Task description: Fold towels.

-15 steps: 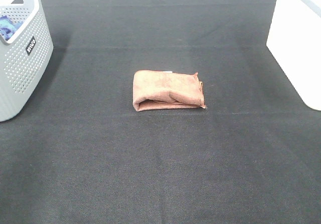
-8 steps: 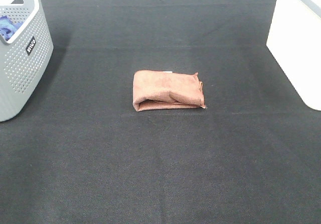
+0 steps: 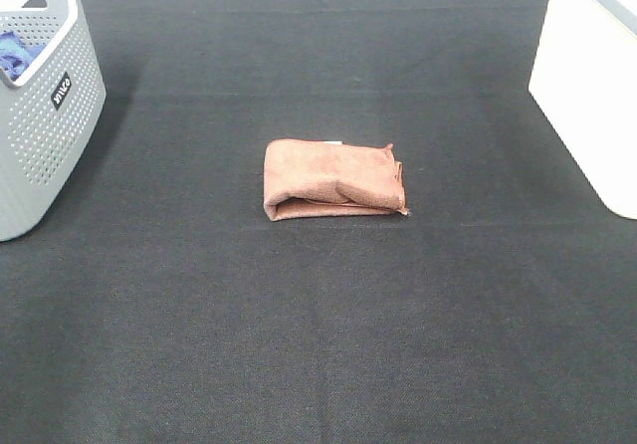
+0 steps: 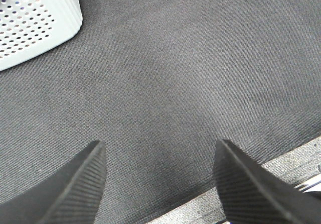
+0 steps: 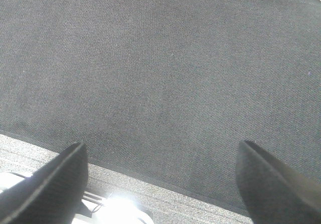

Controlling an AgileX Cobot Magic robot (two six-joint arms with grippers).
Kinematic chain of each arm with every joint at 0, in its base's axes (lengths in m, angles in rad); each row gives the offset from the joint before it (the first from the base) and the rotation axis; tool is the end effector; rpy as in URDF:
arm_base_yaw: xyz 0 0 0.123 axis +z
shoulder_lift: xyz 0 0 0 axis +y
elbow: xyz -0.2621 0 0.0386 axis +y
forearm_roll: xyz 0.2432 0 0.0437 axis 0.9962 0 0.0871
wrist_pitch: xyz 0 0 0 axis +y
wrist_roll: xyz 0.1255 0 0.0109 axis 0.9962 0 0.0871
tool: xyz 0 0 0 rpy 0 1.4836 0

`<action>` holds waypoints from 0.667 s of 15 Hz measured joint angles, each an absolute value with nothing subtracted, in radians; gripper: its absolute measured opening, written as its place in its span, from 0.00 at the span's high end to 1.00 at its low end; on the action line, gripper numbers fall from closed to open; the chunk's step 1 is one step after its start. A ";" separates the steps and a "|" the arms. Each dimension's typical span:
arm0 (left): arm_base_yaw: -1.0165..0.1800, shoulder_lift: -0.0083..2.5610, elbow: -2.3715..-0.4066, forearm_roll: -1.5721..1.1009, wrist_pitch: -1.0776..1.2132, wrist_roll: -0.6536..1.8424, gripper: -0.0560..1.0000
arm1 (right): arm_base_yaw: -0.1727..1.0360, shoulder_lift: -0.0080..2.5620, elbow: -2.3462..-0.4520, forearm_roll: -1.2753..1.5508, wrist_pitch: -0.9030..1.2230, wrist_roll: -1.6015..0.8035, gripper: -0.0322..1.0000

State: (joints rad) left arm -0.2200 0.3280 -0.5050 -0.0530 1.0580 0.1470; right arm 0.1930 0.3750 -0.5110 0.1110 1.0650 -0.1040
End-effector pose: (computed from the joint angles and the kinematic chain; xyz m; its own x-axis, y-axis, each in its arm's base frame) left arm 0.0809 -0.0241 0.2401 -0.6602 0.2712 -0.7004 0.3317 0.9419 0.0520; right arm 0.0850 0.0291 0.2378 -0.7166 -0.1908 -0.6708 -0.2907 0.9560 0.0386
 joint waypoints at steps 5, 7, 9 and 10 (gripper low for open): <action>-0.077 0.318 -0.505 -0.055 1.058 0.147 0.38 | 0.116 0.327 -0.511 0.126 1.064 -0.104 0.23; -0.014 0.245 -0.505 -0.055 1.058 0.147 0.38 | 0.008 0.242 -0.511 0.138 1.064 -0.104 0.23; -0.011 0.125 -0.505 -0.055 1.058 0.147 0.38 | -0.043 0.141 -0.511 0.138 1.064 -0.104 0.23; -0.011 0.070 -0.505 -0.055 1.058 0.147 0.38 | -0.046 0.094 -0.511 0.141 1.064 -0.104 0.23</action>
State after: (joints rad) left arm -0.0110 0.0700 -0.5050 -0.0550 1.0580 0.1470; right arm -0.0460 0.0940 -0.5110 0.1410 1.0640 -0.1040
